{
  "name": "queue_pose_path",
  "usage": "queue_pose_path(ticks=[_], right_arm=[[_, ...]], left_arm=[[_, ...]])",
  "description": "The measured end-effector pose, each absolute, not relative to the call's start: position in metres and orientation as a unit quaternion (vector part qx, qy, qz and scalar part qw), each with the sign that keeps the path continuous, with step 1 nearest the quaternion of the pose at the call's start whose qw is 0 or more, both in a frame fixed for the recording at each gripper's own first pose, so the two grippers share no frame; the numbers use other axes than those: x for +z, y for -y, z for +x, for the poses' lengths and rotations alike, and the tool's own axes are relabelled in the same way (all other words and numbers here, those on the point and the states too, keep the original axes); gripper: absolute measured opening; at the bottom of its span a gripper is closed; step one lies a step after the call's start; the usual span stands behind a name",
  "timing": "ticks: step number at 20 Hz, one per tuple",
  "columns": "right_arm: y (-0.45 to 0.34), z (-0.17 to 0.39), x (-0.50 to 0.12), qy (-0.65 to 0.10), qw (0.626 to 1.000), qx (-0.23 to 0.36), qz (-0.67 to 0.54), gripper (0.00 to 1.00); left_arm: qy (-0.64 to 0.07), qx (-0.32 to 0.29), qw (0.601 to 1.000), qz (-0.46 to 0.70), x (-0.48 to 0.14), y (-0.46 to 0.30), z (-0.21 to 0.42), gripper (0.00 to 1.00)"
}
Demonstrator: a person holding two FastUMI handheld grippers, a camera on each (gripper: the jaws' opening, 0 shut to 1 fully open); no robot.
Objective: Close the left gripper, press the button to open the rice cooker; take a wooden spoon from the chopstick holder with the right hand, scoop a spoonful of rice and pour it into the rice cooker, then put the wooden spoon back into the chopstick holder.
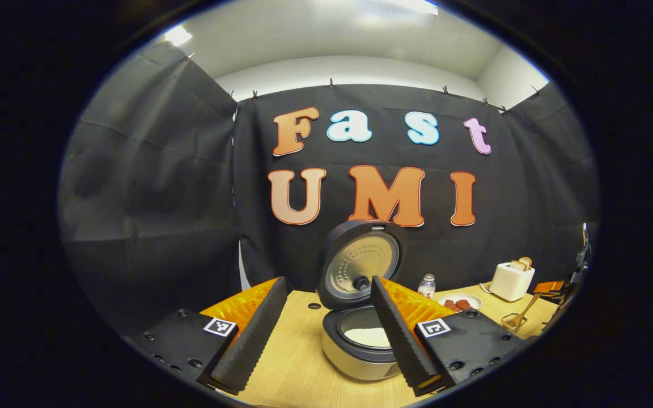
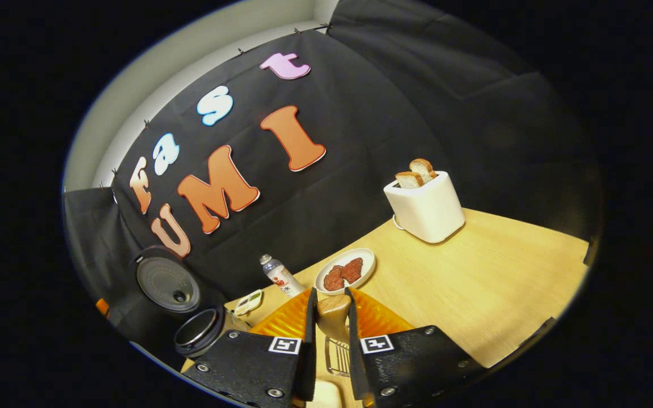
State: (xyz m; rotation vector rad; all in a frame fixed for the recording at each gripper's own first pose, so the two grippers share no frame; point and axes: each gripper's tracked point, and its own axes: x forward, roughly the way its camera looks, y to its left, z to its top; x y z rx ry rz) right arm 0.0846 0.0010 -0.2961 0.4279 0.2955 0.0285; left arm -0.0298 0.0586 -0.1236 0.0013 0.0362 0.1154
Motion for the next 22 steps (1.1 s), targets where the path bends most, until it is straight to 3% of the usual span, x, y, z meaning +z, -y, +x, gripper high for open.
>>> queue_pose_path(ticks=[4,5,6,7,9,14,22], right_arm=[[0.031,0.086,-0.293,-0.15,0.979,-0.045,0.131,0.43],[0.035,0.083,-0.286,-0.147,0.98,-0.048,0.123,0.67],[0.039,0.085,-0.281,-0.141,0.982,-0.054,0.112,0.68],[0.046,0.086,-0.278,-0.136,0.984,-0.064,0.096,0.83],[0.052,0.087,-0.268,-0.128,0.987,-0.077,0.066,0.94],[0.03,0.08,-0.244,-0.113,0.991,-0.051,0.05,0.95],[-0.02,0.08,-0.217,-0.102,0.994,0.021,0.029,0.95]], left_arm=[[-0.026,0.039,0.999,-0.004,-0.128,-0.047,-0.019,1.0],[-0.03,0.032,0.999,-0.016,-0.132,-0.043,-0.018,1.0],[-0.031,0.026,0.999,-0.03,-0.132,-0.04,-0.015,1.0],[-0.032,0.02,0.998,-0.04,-0.132,-0.038,-0.012,1.0],[-0.033,0.017,0.998,-0.041,-0.13,-0.037,-0.006,1.0],[-0.026,0.053,0.998,-0.005,-0.103,-0.042,0.024,1.0],[-0.029,0.04,0.999,-0.013,0.001,-0.025,0.141,1.0]])
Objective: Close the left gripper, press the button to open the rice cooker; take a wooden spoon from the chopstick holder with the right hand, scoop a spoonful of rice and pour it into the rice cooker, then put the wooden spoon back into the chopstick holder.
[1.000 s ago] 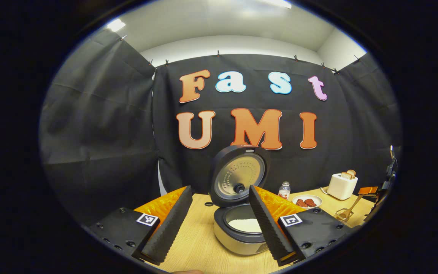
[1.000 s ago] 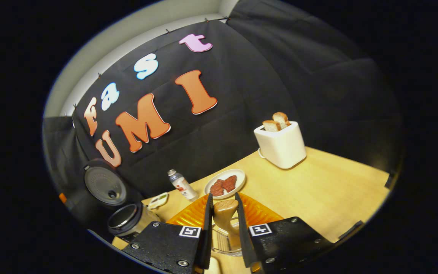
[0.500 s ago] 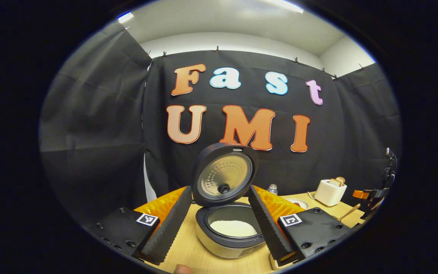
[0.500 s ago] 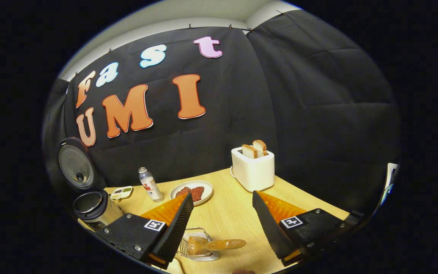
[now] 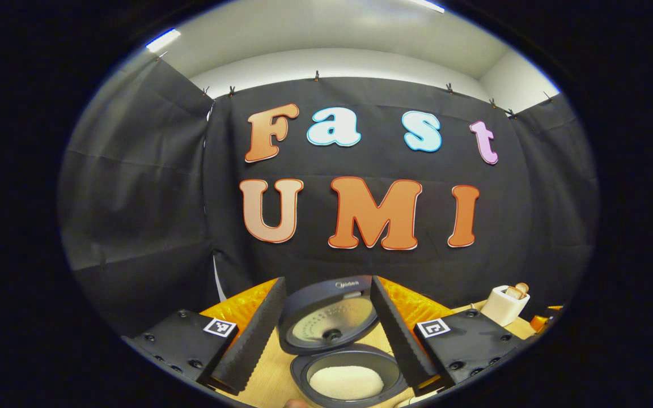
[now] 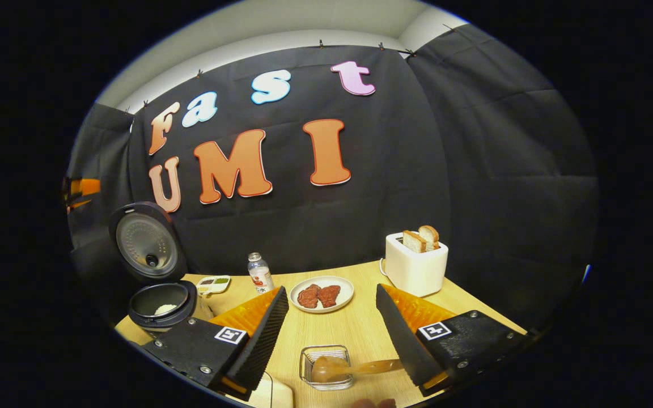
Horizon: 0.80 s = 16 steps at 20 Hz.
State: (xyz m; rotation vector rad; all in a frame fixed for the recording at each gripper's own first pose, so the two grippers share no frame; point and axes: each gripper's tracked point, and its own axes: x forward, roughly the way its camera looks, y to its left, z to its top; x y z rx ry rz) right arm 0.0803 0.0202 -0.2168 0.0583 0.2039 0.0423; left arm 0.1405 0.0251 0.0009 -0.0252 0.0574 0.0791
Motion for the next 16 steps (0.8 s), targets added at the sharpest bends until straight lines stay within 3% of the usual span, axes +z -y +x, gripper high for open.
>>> queue_pose_path(ticks=[4,8,11,16], right_arm=[[-0.022,0.081,-0.209,-0.097,0.995,0.023,0.021,0.95],[-0.023,0.08,-0.204,-0.095,0.995,0.028,0.024,0.95],[-0.026,0.076,-0.205,-0.105,0.993,0.035,0.033,0.95],[-0.022,0.076,-0.194,-0.086,0.995,0.033,0.04,0.94]], left_arm=[[-0.072,0.064,0.995,0.002,0.009,-0.043,0.214,1.0],[-0.14,0.073,0.987,-0.023,-0.022,-0.045,0.269,1.0],[-0.196,0.068,0.978,-0.027,-0.07,-0.05,0.28,1.0],[-0.218,0.049,0.973,-0.057,-0.095,-0.042,0.281,1.0]])
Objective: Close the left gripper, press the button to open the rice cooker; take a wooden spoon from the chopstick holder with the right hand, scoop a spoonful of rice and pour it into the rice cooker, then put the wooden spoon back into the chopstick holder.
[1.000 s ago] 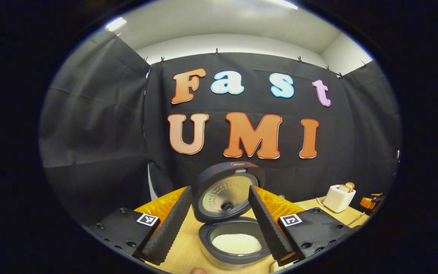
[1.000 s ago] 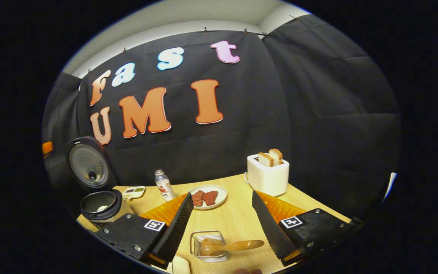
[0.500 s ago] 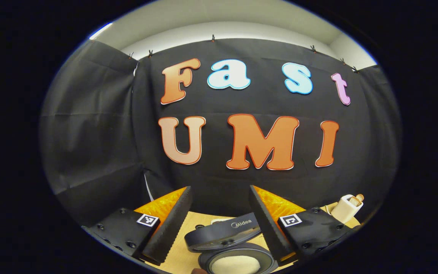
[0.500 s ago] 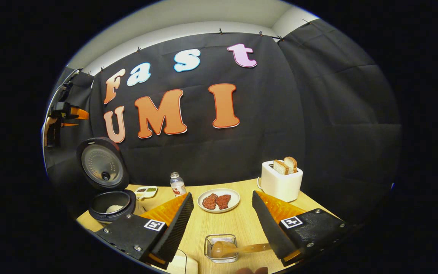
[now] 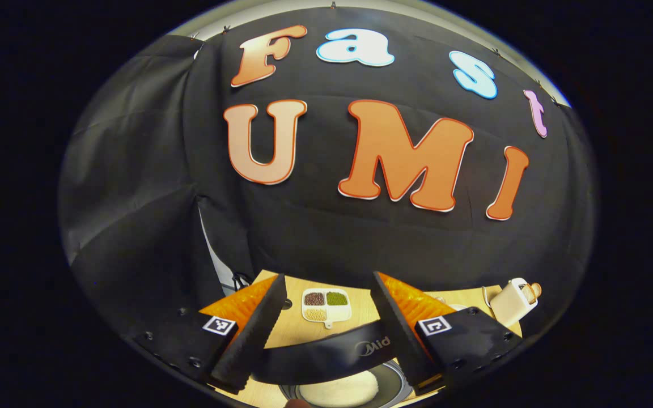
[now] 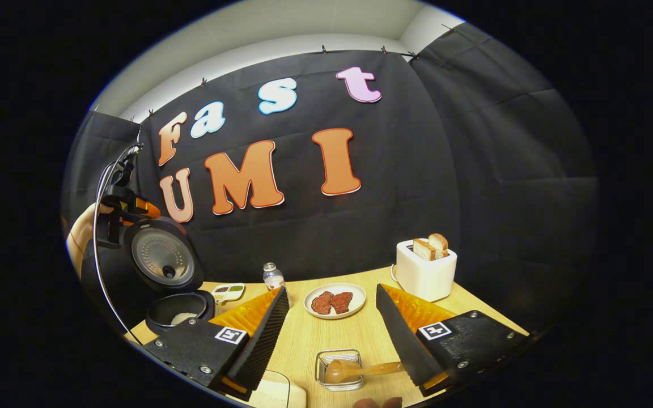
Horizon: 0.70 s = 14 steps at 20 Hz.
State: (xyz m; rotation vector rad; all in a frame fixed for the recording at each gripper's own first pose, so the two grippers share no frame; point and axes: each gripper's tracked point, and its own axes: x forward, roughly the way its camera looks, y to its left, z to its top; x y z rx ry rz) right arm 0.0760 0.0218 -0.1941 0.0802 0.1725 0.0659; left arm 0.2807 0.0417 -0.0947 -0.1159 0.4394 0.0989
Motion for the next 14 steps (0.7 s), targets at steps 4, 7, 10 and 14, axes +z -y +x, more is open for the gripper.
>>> queue_pose_path(ticks=[4,7,10,14], right_arm=[[-0.026,0.071,-0.205,-0.095,0.994,0.036,0.046,0.95],[-0.026,0.068,-0.213,-0.103,0.993,0.035,0.05,0.95],[-0.025,0.063,-0.206,-0.098,0.994,0.031,0.047,0.95],[-0.029,0.05,-0.181,-0.08,0.996,0.032,0.033,0.94]], left_arm=[[-0.217,0.026,0.975,-0.045,-0.094,-0.029,0.259,1.0],[-0.209,0.02,0.977,-0.035,-0.094,-0.022,0.242,1.0],[-0.221,0.006,0.974,-0.047,-0.101,-0.009,0.219,1.0],[-0.242,-0.029,0.969,-0.046,-0.123,0.017,0.183,1.0]])
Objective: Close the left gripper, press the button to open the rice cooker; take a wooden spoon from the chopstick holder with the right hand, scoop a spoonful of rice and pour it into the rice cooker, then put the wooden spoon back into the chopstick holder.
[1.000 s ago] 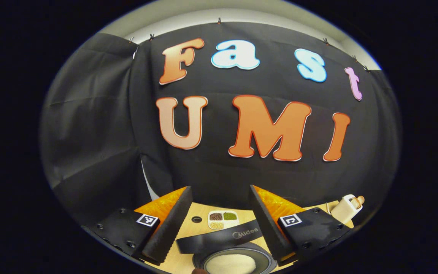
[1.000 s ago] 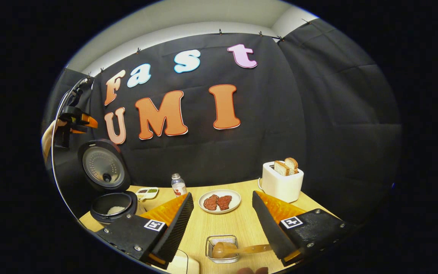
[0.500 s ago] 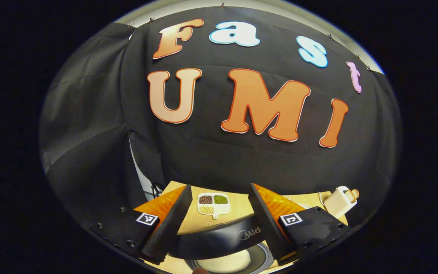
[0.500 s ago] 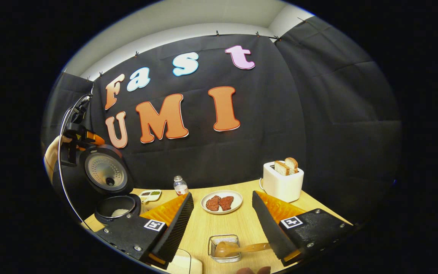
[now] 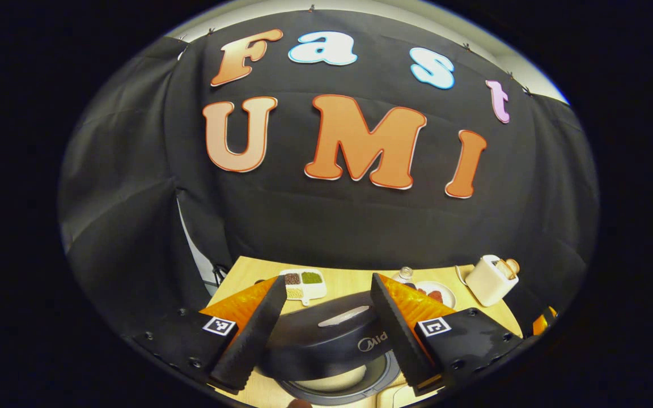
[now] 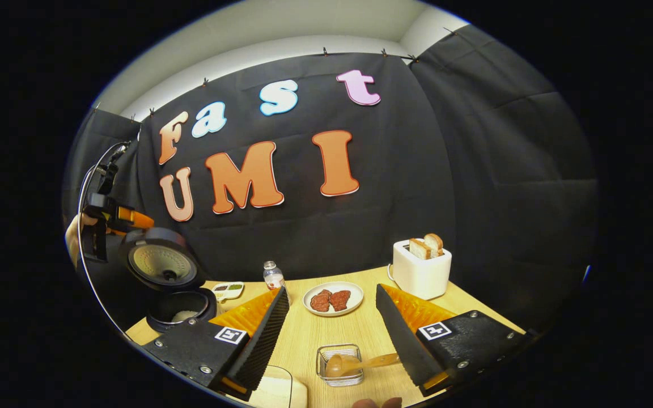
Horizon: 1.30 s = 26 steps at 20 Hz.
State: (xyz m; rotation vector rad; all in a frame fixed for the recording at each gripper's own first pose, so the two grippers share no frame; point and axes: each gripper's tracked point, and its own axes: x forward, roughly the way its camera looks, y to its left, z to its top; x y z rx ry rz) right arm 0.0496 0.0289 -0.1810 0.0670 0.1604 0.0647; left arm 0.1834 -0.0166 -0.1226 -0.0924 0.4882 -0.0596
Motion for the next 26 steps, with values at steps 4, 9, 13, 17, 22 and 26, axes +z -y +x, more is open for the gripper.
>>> queue_pose_path(ticks=[4,9,13,17,22,26], right_arm=[[-0.031,0.034,-0.149,-0.059,0.998,0.034,0.01,0.94],[-0.035,0.009,-0.11,-0.029,0.999,0.04,-0.004,0.95],[-0.044,-0.009,-0.109,-0.025,0.998,0.06,-0.008,0.95],[-0.053,-0.015,-0.119,-0.037,0.997,0.074,-0.003,0.95],[-0.05,-0.016,-0.129,-0.047,0.996,0.076,-0.006,0.95],[-0.043,-0.012,-0.142,-0.059,0.996,0.067,-0.01,0.95]], left_arm=[[-0.254,-0.052,0.965,-0.025,-0.154,0.039,0.149,1.0],[-0.271,-0.051,0.961,-0.022,-0.202,0.058,0.116,1.0],[-0.295,-0.047,0.954,-0.031,-0.252,0.069,0.095,1.0],[-0.283,-0.029,0.958,0.021,-0.283,0.074,0.083,1.0],[-0.251,-0.017,0.968,0.021,-0.292,0.075,0.08,1.0],[-0.229,-0.02,0.973,0.027,-0.286,0.073,0.084,1.0]])
